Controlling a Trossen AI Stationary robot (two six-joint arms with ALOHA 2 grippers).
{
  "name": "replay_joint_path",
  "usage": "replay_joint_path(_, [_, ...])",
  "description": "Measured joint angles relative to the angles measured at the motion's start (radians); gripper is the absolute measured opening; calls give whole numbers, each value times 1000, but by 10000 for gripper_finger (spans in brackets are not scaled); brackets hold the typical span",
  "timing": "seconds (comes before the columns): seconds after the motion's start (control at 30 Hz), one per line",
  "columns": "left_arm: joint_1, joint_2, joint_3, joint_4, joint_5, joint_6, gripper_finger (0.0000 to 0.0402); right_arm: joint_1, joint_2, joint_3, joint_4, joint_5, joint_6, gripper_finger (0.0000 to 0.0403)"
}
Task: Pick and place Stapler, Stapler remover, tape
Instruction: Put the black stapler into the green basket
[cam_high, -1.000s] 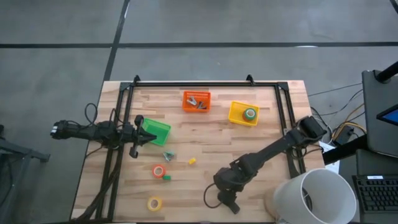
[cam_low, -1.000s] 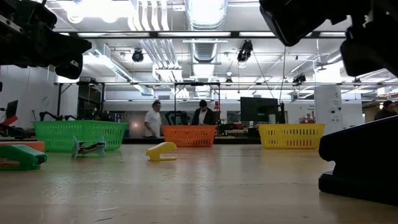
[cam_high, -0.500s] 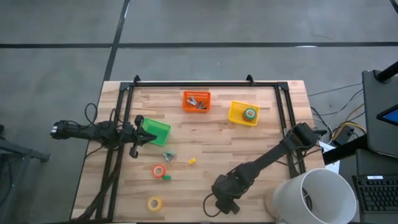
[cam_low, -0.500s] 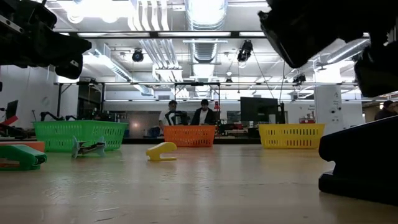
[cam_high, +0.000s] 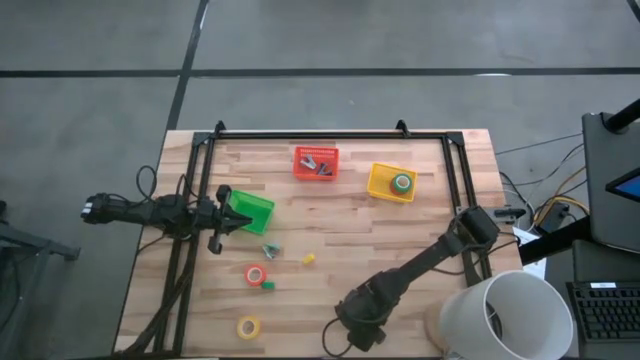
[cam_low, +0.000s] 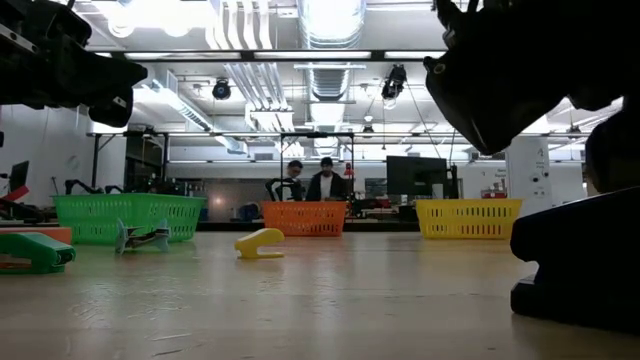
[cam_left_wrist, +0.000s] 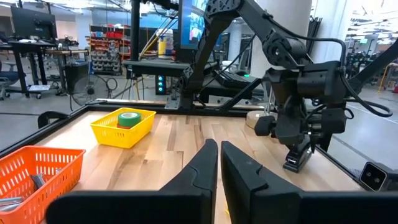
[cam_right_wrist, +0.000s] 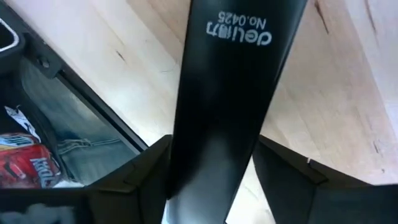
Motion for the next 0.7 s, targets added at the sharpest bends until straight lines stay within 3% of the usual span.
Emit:
replay_joint_path(0.33, [0, 0, 0, 0, 0, 0, 26, -15, -6, 0, -1, 19, -80, 115])
replay_joint_path(0.7, [0, 0, 0, 1, 0, 0, 23, -101, -20, 27, -14, 115, -330, 132])
